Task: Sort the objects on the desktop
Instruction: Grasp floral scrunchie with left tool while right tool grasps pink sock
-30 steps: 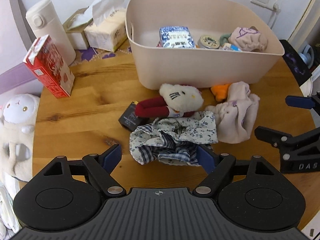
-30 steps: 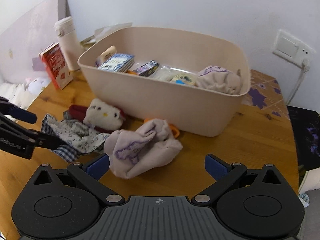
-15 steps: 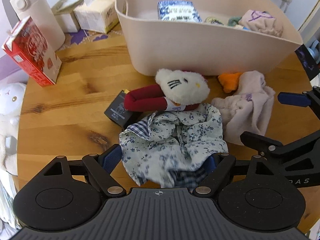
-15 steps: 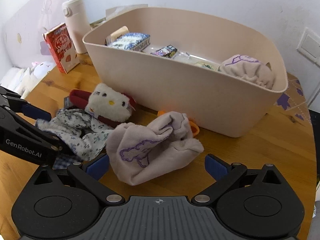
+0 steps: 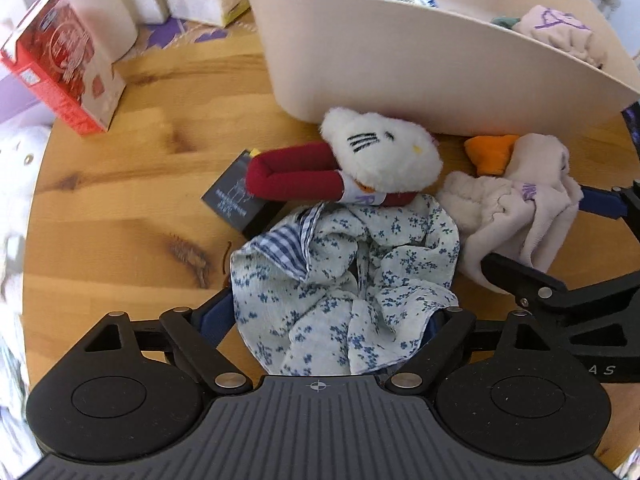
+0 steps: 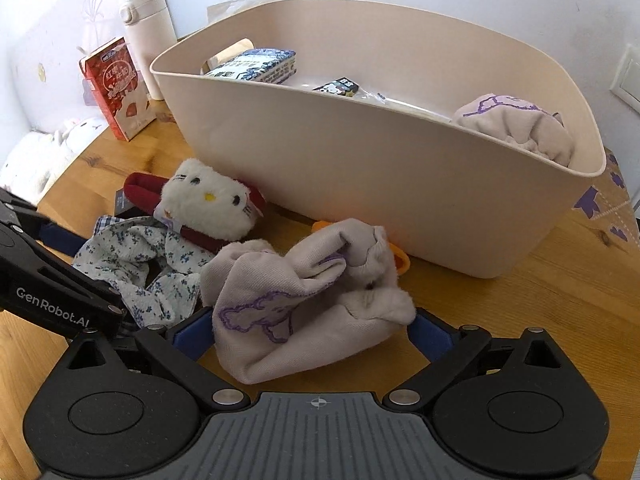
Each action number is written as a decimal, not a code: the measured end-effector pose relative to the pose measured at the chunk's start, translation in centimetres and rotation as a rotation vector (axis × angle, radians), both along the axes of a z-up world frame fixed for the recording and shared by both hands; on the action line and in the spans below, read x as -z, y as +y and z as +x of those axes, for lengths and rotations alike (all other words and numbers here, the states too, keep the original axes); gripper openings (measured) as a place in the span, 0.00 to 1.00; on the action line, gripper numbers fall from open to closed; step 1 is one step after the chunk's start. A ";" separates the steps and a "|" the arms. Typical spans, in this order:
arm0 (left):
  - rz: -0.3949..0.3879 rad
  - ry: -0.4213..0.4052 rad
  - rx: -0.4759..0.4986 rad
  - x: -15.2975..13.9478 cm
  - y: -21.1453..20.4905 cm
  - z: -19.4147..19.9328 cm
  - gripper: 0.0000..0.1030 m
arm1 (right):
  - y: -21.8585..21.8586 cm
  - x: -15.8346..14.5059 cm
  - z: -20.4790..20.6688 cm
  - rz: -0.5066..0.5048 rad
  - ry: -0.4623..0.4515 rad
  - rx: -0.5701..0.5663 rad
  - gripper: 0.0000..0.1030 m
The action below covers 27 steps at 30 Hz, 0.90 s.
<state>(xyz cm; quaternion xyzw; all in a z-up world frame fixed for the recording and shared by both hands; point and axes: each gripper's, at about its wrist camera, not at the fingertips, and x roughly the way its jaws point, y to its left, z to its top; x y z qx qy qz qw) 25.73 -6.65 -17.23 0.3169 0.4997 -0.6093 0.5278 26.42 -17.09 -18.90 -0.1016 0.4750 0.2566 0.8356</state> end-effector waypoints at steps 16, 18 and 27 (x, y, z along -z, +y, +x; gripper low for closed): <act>-0.014 0.063 -0.001 0.0 0.9 -0.7 0.24 | -0.2 -0.2 -0.8 0.075 0.053 -0.024 0.29; -0.021 0.072 -0.001 0.0 1.2 -0.5 0.22 | -0.2 -0.4 -1.1 0.072 0.049 -0.028 0.23; -0.065 0.102 -0.005 -0.8 2.9 -0.4 0.18 | -1.4 -1.3 -2.7 0.087 0.026 -0.004 0.08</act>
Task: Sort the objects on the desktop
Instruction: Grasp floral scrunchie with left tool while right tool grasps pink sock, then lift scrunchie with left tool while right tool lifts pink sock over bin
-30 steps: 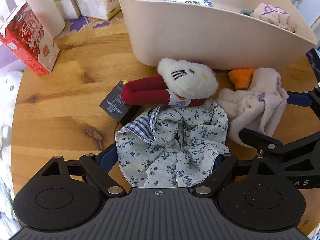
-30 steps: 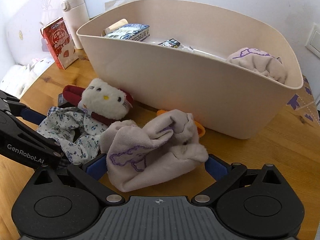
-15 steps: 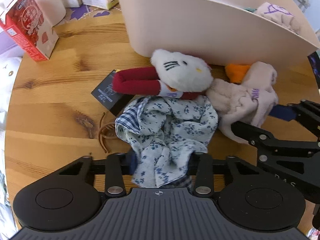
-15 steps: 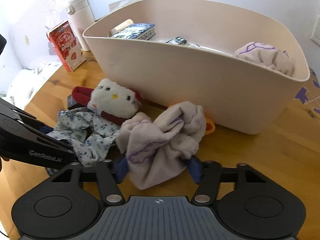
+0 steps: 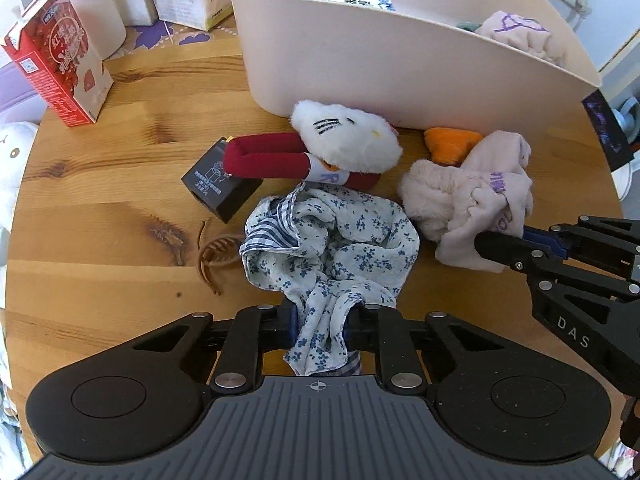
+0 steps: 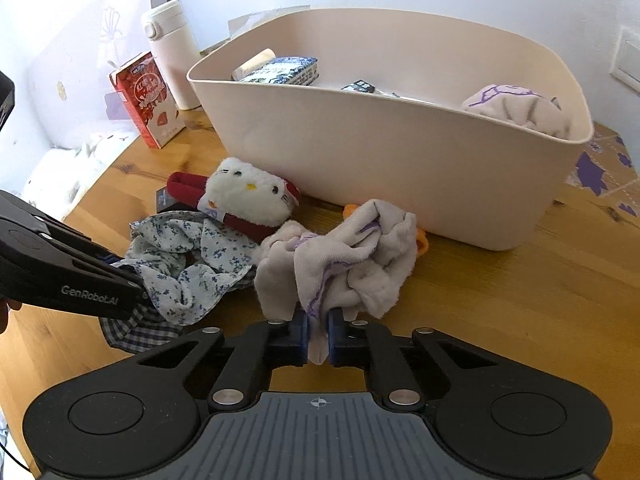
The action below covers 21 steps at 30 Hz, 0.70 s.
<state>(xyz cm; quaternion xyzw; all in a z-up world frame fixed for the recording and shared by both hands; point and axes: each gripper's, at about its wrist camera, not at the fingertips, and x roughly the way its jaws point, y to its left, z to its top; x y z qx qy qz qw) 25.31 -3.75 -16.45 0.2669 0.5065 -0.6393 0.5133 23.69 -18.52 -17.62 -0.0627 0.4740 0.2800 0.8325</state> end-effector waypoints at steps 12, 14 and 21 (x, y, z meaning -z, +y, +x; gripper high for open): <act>-0.059 0.029 0.021 -1.2 3.4 0.5 0.17 | -2.1 -2.2 -3.5 0.037 -0.037 0.055 0.08; -0.068 0.031 0.027 -1.6 4.3 0.5 0.17 | -2.5 -2.6 -4.1 0.043 -0.042 0.066 0.08; -0.085 0.039 0.023 -2.2 6.5 1.3 0.17 | -4.1 -4.1 -5.8 0.050 -0.076 0.104 0.08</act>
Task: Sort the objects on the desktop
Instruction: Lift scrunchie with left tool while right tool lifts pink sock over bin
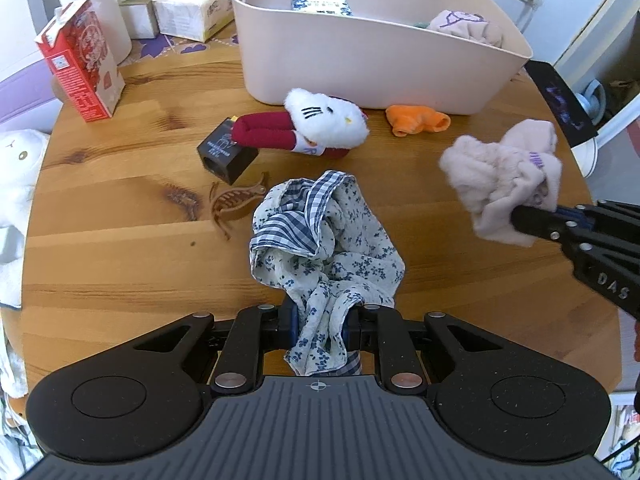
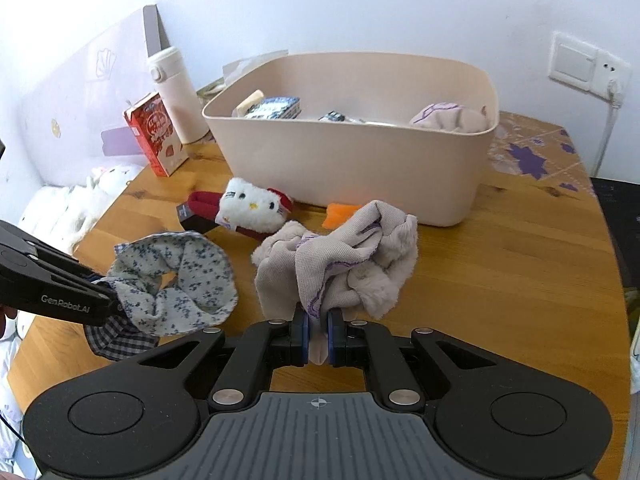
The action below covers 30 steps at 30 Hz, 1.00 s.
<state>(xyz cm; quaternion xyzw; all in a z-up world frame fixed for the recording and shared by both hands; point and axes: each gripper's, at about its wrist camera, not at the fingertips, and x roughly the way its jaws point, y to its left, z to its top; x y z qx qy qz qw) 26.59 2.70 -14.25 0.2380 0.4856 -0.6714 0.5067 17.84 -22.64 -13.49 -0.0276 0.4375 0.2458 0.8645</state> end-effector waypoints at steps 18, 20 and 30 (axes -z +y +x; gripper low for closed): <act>-0.149 0.029 -0.048 -5.7 0.8 3.0 0.17 | -1.9 -5.4 -1.0 0.025 -0.138 0.077 0.08; -0.174 0.025 -0.055 -6.4 0.5 3.3 0.17 | -2.1 -6.0 -0.7 0.019 -0.163 0.089 0.08; -0.270 -0.024 -0.098 -9.3 -2.5 4.6 0.17 | -3.5 -8.5 2.4 0.016 -0.237 0.133 0.08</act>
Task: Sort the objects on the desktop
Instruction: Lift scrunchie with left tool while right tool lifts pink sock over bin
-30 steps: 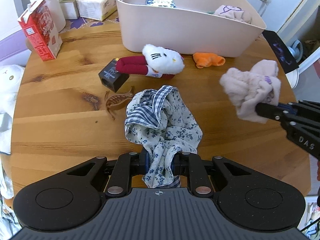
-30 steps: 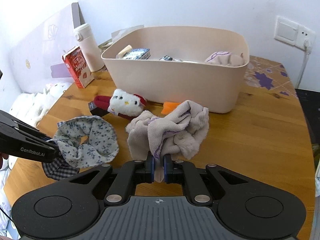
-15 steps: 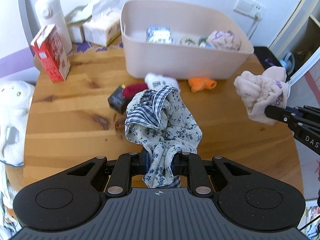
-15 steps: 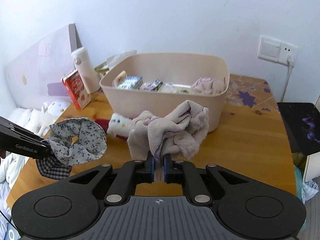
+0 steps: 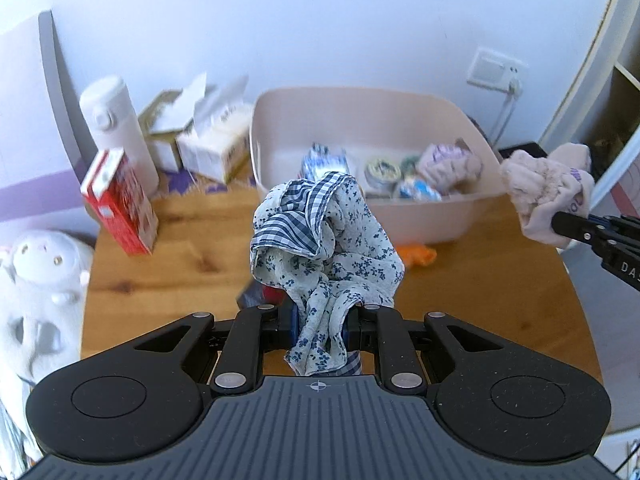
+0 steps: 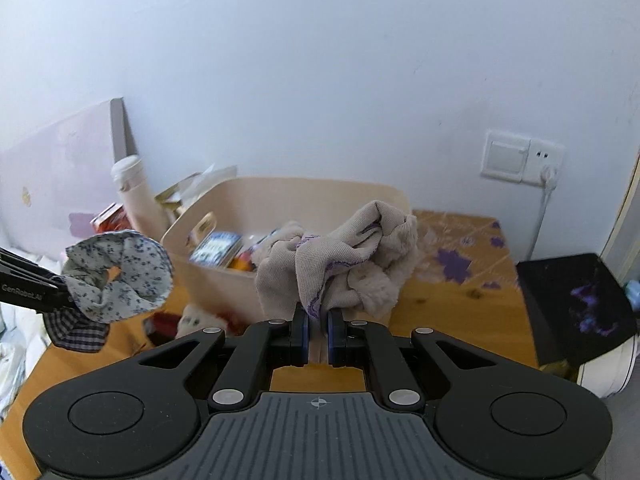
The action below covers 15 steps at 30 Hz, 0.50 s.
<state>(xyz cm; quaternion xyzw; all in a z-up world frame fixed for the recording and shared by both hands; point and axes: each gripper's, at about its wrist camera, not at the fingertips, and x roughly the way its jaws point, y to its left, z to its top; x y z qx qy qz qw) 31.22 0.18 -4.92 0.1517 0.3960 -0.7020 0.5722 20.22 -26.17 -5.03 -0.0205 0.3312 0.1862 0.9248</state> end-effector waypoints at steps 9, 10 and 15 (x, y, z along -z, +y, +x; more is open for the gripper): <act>-0.069 -0.010 -0.038 -2.5 -4.4 0.1 0.17 | -0.6 -0.8 4.5 -0.030 -0.043 -0.001 0.08; -0.081 -0.014 -0.044 -2.9 -5.0 0.0 0.17 | -0.6 -0.9 5.1 -0.037 -0.049 -0.006 0.08; -0.132 -0.047 -0.039 -4.2 -7.4 -1.3 0.17 | 0.0 -1.1 7.6 -0.053 -0.062 -0.031 0.08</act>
